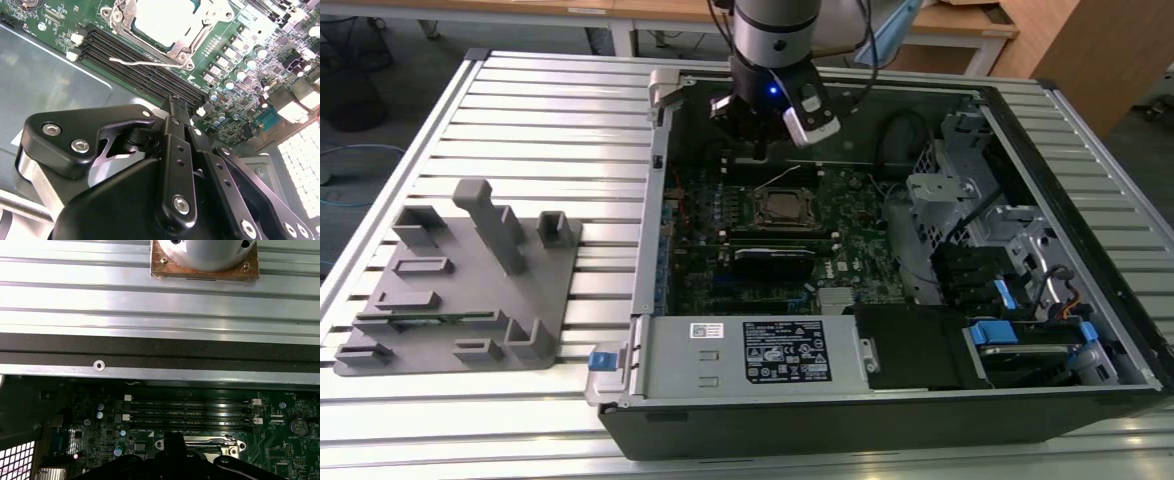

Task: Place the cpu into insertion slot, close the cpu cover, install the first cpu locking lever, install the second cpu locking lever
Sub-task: 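Install the first cpu locking lever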

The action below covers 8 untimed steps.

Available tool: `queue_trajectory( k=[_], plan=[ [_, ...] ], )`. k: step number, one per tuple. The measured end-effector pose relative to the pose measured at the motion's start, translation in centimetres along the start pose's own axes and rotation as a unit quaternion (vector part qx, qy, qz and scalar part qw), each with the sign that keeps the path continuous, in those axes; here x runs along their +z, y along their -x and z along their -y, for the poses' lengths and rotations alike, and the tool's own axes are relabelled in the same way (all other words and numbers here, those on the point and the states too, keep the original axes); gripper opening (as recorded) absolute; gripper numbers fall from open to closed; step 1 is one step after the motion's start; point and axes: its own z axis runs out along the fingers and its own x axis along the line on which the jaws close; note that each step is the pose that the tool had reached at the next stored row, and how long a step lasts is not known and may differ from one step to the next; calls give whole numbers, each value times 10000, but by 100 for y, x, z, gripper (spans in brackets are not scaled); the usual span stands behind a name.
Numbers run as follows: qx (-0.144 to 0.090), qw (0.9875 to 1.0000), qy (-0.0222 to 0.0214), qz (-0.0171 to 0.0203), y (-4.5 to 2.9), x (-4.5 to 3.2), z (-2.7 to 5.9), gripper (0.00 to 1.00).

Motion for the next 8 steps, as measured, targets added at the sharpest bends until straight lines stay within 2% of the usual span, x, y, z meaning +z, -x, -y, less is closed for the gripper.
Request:
queue_trajectory(
  k=[8],
  plan=[
    [5, 10000, -6, 0, 50, 39, 10, 11]
  ],
)
